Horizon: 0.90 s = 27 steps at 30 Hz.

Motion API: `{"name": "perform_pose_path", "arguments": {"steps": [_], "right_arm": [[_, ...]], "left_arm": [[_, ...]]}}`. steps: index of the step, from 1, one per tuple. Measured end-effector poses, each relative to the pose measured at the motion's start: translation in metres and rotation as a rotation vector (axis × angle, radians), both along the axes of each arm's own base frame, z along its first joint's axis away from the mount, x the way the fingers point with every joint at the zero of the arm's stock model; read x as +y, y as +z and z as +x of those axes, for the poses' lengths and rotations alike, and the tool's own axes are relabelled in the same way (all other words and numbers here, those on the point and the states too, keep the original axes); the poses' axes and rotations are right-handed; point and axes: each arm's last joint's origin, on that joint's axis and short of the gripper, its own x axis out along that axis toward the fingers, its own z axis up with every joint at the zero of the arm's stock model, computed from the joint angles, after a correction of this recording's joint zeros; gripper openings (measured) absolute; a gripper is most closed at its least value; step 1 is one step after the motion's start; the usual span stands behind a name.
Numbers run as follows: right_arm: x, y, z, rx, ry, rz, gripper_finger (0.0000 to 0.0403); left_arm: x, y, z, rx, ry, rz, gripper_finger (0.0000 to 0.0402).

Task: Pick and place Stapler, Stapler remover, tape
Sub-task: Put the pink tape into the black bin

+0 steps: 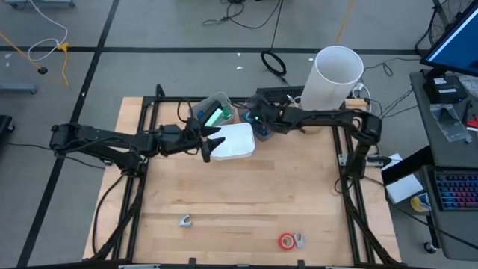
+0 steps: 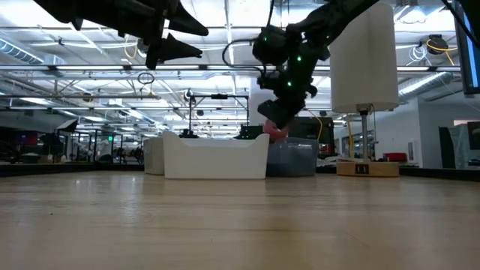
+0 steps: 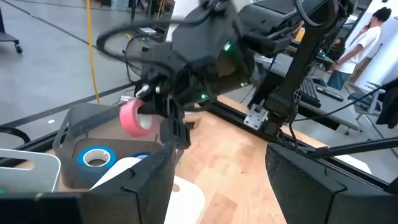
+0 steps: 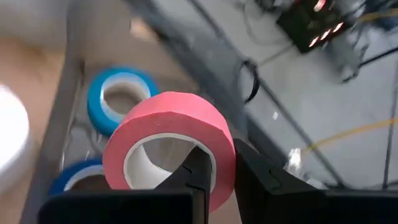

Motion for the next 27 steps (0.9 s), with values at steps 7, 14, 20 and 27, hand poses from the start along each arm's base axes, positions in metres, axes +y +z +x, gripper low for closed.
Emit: {"name": "perform_pose_path", "arguments": {"steps": [7, 14, 20, 27], "right_arm": [[-0.015, -0.017, -0.013, 0.015, -0.084, 0.171, 0.0034], [-0.022, -0.019, -0.020, -0.003, -0.140, 0.241, 0.0041], [-0.022, -0.021, -0.020, -0.024, -0.123, 0.308, 0.0044], [-0.022, -0.024, -0.019, -0.040, -0.094, 0.378, 0.0046]], "left_arm": [[0.000, -0.001, 0.000, 0.008, 0.000, 0.003, 0.0248], [0.000, -0.004, -0.001, 0.045, -0.001, 0.002, 0.0248], [0.000, -0.006, -0.001, 0.062, -0.001, 0.003, 0.0248], [0.000, -0.007, -0.001, 0.071, -0.001, 0.003, 0.0248]]}}
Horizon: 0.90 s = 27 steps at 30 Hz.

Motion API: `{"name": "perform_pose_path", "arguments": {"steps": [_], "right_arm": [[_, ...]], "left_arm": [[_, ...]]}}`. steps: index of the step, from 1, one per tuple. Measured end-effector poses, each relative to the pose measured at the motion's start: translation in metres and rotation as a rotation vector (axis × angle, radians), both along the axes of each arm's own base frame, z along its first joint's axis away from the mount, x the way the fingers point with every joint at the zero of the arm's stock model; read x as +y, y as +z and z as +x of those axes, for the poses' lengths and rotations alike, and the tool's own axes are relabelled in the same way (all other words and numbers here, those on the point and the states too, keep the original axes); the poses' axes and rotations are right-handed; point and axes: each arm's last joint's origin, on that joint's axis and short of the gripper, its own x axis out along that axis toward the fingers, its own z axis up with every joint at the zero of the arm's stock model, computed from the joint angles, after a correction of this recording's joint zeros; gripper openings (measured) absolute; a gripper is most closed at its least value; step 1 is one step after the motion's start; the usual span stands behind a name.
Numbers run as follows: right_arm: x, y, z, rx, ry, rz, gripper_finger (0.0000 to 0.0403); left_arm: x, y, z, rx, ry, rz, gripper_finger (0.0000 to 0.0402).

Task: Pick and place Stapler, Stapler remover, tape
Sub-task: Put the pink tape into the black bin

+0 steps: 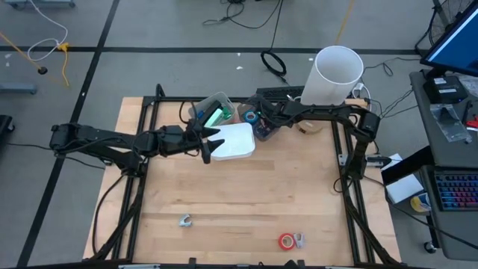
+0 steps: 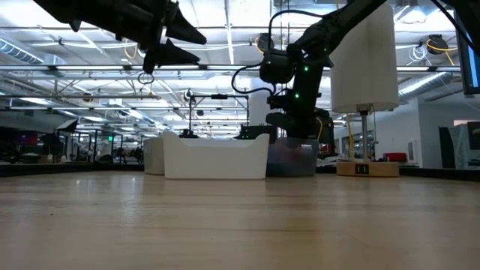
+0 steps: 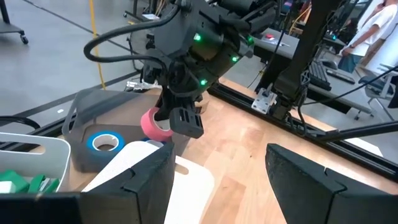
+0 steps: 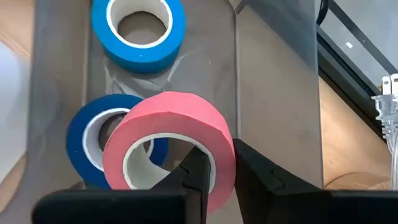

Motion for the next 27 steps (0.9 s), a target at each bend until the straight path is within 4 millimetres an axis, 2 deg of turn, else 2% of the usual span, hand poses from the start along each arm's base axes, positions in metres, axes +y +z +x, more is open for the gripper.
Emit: {"name": "perform_pose_path", "arguments": {"steps": [7, 27], "right_arm": [[0.0003, -0.0003, 0.0002, -0.002, 0.003, 0.004, 0.0051], [0.0010, 0.0039, 0.0007, -0.043, 0.000, 0.023, 0.0128]], "left_arm": [[-0.0007, -0.0014, -0.0001, 0.016, -0.025, -0.001, 0.0248], [-0.0019, -0.0020, 0.0002, 0.021, -0.067, -0.010, 0.0248]]}}
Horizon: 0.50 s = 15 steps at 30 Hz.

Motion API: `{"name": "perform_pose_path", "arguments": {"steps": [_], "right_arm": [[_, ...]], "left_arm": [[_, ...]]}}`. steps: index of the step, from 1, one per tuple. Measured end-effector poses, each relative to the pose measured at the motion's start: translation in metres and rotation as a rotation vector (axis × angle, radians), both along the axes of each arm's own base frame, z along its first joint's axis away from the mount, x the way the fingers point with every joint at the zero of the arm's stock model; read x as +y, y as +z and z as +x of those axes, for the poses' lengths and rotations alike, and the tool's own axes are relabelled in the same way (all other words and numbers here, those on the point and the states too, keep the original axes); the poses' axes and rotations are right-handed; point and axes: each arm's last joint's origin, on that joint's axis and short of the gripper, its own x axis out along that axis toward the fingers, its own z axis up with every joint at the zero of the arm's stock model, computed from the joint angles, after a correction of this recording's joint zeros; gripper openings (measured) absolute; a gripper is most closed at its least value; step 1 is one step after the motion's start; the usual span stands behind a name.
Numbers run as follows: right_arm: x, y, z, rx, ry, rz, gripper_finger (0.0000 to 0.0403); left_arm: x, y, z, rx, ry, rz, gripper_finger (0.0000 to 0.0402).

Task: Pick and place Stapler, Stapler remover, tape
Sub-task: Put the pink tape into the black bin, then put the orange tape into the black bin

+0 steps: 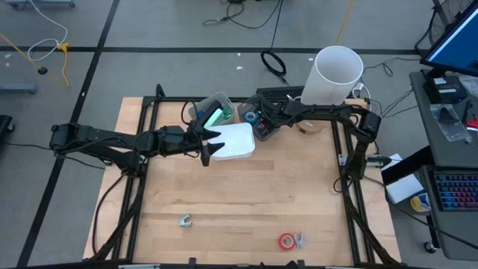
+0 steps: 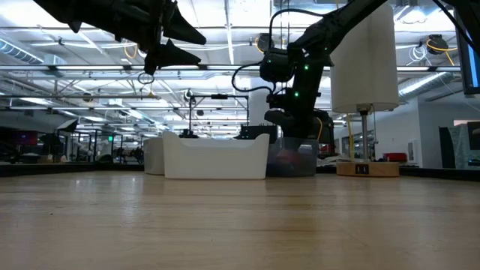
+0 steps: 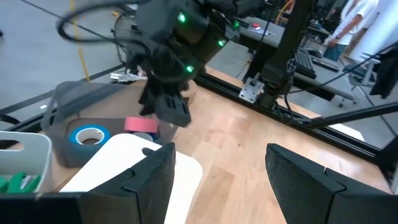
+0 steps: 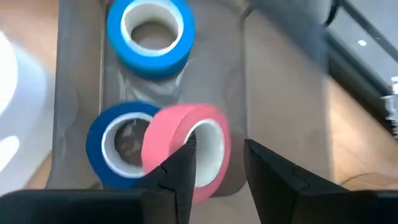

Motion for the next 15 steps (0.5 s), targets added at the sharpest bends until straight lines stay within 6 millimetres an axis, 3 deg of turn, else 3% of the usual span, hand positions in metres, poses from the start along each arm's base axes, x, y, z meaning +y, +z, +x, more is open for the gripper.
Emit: {"name": "perform_pose_path", "arguments": {"steps": [8, 12, 15], "right_arm": [[0.013, 0.045, -0.009, -0.169, -0.044, -0.051, 0.0116], [0.042, 0.077, -0.012, -0.321, 0.055, 0.031, 0.0101], [0.076, 0.095, -0.014, -0.396, 0.184, 0.128, 0.0089]], "left_arm": [[-0.001, -0.002, 0.000, 0.024, -0.040, -0.008, 0.0248], [-0.002, -0.007, -0.001, 0.076, -0.056, -0.022, 0.0248], [-0.003, -0.011, -0.003, 0.115, -0.078, -0.039, 0.0248]]}}
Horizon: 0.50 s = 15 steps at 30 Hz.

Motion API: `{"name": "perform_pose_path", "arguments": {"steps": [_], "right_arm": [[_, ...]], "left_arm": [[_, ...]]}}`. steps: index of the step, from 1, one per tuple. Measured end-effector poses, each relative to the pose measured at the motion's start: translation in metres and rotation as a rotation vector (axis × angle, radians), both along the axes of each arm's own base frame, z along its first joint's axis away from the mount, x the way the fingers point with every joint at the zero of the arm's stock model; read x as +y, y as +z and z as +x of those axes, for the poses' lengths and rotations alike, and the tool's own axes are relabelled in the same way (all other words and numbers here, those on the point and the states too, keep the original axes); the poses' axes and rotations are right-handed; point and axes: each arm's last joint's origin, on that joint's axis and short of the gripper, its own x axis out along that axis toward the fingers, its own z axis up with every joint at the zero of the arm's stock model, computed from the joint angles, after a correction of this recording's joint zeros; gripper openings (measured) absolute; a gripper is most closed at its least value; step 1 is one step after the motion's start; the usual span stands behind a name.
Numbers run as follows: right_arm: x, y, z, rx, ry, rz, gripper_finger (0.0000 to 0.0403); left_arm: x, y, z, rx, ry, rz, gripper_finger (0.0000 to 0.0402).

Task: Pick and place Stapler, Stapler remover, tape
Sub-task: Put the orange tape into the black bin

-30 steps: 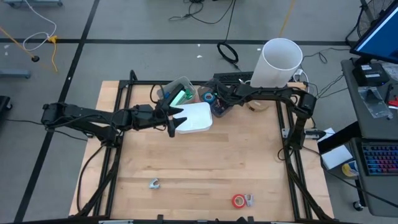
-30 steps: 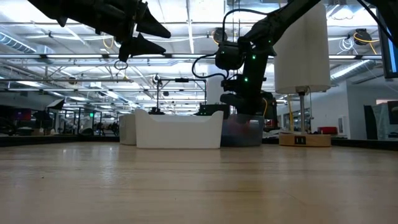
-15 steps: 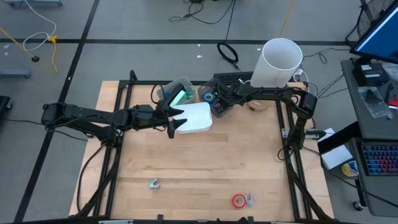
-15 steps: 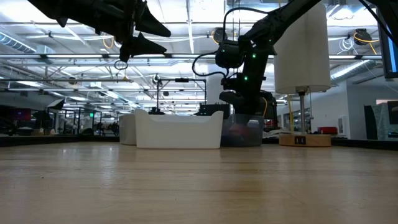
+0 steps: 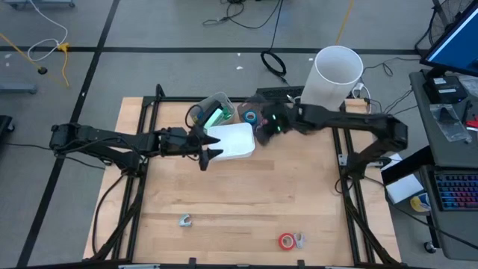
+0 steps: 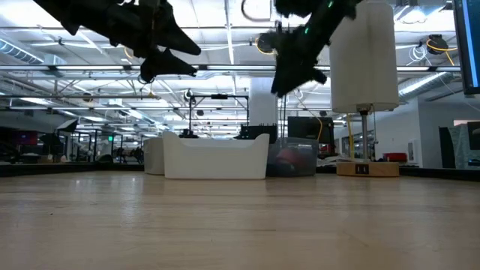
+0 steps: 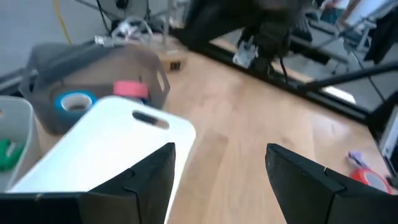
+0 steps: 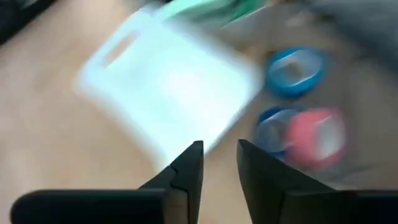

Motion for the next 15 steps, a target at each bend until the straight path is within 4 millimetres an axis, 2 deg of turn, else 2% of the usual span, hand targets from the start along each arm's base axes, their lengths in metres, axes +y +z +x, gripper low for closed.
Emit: {"name": "perform_pose_path", "arguments": {"steps": [5, 11, 15], "right_arm": [[0.064, 0.013, -0.017, 0.054, 0.174, 0.189, 0.0071], [0.130, 0.013, -0.039, 0.205, 0.193, 0.472, 0.0051], [0.170, 0.011, -0.047, 0.258, 0.202, 0.579, 0.0043]], "left_arm": [[-0.002, -0.006, -0.002, 0.057, -0.052, -0.048, 0.0248], [-0.004, -0.008, -0.003, 0.082, -0.096, -0.061, 0.0248], [-0.004, -0.008, -0.003, 0.091, -0.108, -0.033, 0.0248]]}}
